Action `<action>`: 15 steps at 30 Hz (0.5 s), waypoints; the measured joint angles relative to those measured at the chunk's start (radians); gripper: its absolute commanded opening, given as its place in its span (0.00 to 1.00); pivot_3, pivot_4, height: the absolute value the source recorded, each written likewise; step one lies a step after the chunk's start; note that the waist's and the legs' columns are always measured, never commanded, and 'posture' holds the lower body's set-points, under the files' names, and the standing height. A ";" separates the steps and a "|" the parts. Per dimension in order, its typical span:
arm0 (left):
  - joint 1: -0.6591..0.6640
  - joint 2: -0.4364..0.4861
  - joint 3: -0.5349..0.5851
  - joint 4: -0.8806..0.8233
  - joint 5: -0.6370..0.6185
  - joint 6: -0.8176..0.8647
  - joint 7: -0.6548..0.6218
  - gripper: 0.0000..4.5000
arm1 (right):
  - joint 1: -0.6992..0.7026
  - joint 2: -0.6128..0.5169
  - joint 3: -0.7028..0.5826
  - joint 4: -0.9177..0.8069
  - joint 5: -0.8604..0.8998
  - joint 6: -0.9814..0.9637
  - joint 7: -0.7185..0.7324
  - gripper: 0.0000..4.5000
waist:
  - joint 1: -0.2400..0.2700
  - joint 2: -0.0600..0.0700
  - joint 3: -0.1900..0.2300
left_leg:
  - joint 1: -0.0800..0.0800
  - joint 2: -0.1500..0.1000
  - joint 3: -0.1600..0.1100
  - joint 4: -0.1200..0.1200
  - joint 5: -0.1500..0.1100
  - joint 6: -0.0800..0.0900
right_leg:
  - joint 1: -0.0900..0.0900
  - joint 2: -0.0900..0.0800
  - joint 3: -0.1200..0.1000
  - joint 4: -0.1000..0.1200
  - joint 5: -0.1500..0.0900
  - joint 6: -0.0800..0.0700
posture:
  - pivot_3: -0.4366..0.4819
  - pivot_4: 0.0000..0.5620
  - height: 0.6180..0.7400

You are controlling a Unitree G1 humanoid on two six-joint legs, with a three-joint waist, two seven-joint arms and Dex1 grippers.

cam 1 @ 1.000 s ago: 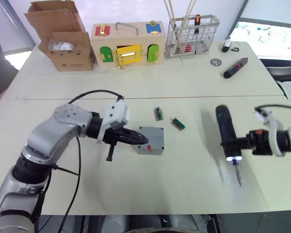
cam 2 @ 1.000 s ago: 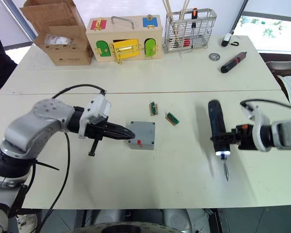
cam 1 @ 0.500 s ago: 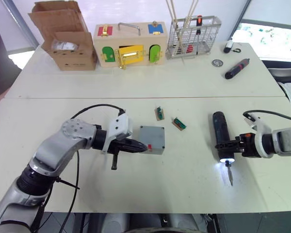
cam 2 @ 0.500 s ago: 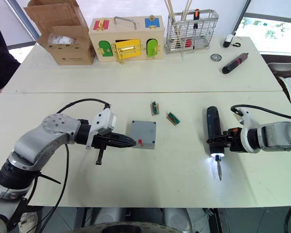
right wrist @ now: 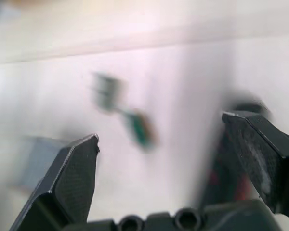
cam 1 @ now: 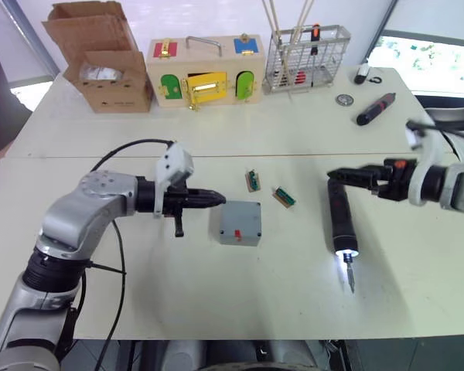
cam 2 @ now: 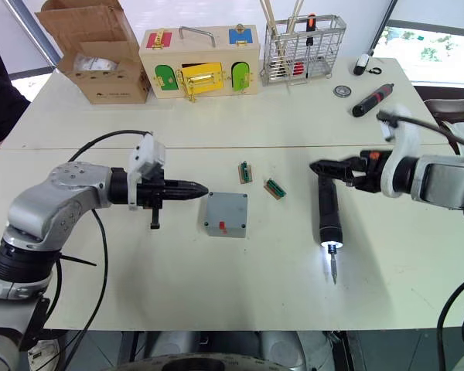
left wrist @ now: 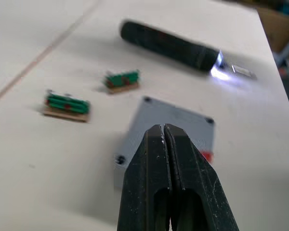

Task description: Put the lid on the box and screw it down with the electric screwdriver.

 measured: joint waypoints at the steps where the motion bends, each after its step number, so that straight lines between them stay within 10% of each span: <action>1: 0.000 -0.003 0.012 0.026 0.003 0.002 0.018 0.00 | 0.037 0.022 0.006 -0.088 -0.013 -0.028 0.045 1.00 | 0.000 0.000 0.000 | 0.000 0.000 -0.001 0.000 0.000 0.000 | 0.000 0.000 -0.001 0.000 0.000 0.000 | 0.48 0.27 1.00; 7: 0.056 0.066 -0.061 0.121 0.131 -0.029 0.048 0.00 | 0.159 0.104 0.289 -0.419 -0.312 -0.189 0.175 1.00 | -0.001 0.000 0.000 | 0.000 -0.001 -0.001 0.002 0.001 -0.003 | 0.000 -0.002 0.000 0.002 0.000 0.000 | 0.48 0.27 1.00; 15: 0.138 0.068 -0.148 0.092 0.202 -0.072 0.022 0.00 | 0.246 0.221 0.528 -0.364 -0.663 -0.314 0.191 1.00 | 0.003 -0.001 0.000 | 0.000 -0.003 -0.001 0.002 0.005 -0.008 | -0.001 -0.003 0.000 0.004 0.000 0.000 | 0.48 0.27 1.00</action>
